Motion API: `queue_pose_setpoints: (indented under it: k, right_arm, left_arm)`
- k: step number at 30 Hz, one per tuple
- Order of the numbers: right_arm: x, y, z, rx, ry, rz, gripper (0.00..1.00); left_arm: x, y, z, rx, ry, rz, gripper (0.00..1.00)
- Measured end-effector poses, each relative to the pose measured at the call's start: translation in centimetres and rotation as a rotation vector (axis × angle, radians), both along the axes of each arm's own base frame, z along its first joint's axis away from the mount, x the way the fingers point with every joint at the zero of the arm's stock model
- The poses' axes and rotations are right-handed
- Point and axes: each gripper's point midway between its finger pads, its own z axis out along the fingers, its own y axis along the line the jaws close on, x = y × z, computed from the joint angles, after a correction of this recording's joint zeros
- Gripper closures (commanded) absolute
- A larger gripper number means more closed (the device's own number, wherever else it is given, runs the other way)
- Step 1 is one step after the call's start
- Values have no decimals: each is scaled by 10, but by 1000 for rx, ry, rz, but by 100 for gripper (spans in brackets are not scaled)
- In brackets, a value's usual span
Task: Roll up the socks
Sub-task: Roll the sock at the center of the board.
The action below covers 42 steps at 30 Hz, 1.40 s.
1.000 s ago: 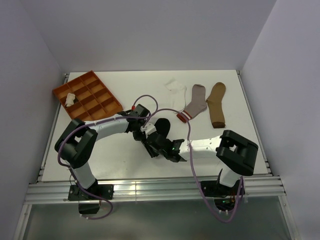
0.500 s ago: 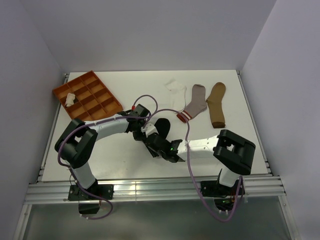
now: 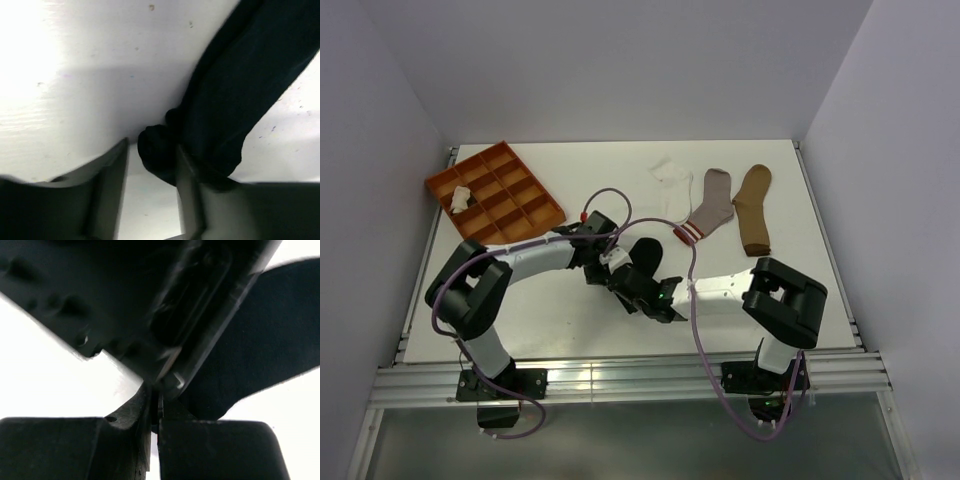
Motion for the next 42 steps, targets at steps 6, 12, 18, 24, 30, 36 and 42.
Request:
queue_pose_setpoints:
  k: [6, 12, 18, 24, 30, 36, 42]
  right_arm:
    - [1, 10, 2, 97, 98, 47, 100]
    - [1, 10, 3, 274, 271, 75, 100]
    - [6, 2, 2, 458, 481, 58, 100]
    - [5, 4, 0, 647, 699, 52, 100]
    - [6, 2, -2, 779, 871, 20, 100]
    - [3, 3, -3, 835, 963, 4, 100]
    - [1, 1, -4, 868, 1004, -31, 100]
  left_arm:
    - [-6, 18, 7, -2, -48, 69, 18]
    - [-10, 44, 20, -7, -104, 176, 16]
    - [-5, 56, 47, -88, -207, 265, 16]
    - [-15, 52, 38, -164, -210, 257, 19]
    - [-28, 40, 28, -203, -169, 240, 24]
    - [-23, 28, 24, -239, -160, 256, 28]
    - [-21, 25, 14, -239, -129, 292, 35]
